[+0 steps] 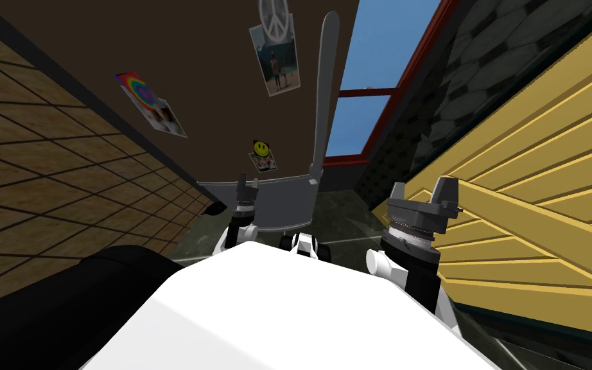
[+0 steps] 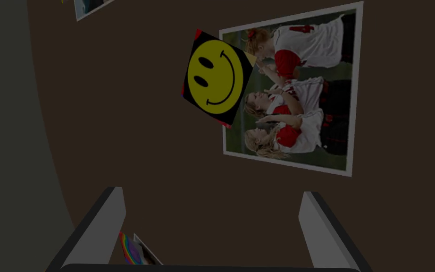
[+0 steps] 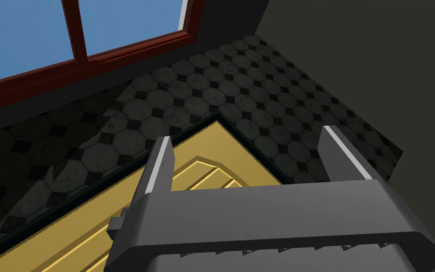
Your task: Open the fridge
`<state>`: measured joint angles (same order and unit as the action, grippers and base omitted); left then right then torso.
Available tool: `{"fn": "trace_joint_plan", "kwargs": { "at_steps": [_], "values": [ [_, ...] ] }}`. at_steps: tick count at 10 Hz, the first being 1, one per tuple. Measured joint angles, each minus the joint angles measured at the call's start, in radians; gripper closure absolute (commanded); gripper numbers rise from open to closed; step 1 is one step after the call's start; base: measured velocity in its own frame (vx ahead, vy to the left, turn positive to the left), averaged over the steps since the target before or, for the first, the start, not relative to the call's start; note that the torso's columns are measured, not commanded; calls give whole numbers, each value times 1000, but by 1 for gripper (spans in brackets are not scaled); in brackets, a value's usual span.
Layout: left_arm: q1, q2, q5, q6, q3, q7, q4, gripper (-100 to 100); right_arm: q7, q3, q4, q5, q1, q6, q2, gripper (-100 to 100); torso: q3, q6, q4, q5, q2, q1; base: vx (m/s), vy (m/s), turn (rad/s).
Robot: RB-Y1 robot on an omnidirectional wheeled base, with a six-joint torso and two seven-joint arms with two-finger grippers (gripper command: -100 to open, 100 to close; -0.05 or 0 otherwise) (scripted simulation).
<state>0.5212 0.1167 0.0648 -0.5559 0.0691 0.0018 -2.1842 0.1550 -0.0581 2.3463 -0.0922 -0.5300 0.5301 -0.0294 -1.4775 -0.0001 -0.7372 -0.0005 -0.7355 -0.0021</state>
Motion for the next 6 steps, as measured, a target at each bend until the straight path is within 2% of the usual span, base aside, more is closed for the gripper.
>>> {"fn": "trace_joint_plan", "kwargs": {
  "at_steps": [2, 6],
  "values": [
    [-3, 12, 9, -27, 8, 0, 32, -100, 0, 0, 0, 0, 0, 0, 0, 0, 2, 0, -1, 0, -3, 3, 102, -190, 52],
    [-15, 12, 25, -84, 20, -5, 111, -100, 0, 0, 0, 0, 0, 0, 0, 0, 1, 0, -1, 1, -2, 2, 99, -197, 65]
  ]
}}
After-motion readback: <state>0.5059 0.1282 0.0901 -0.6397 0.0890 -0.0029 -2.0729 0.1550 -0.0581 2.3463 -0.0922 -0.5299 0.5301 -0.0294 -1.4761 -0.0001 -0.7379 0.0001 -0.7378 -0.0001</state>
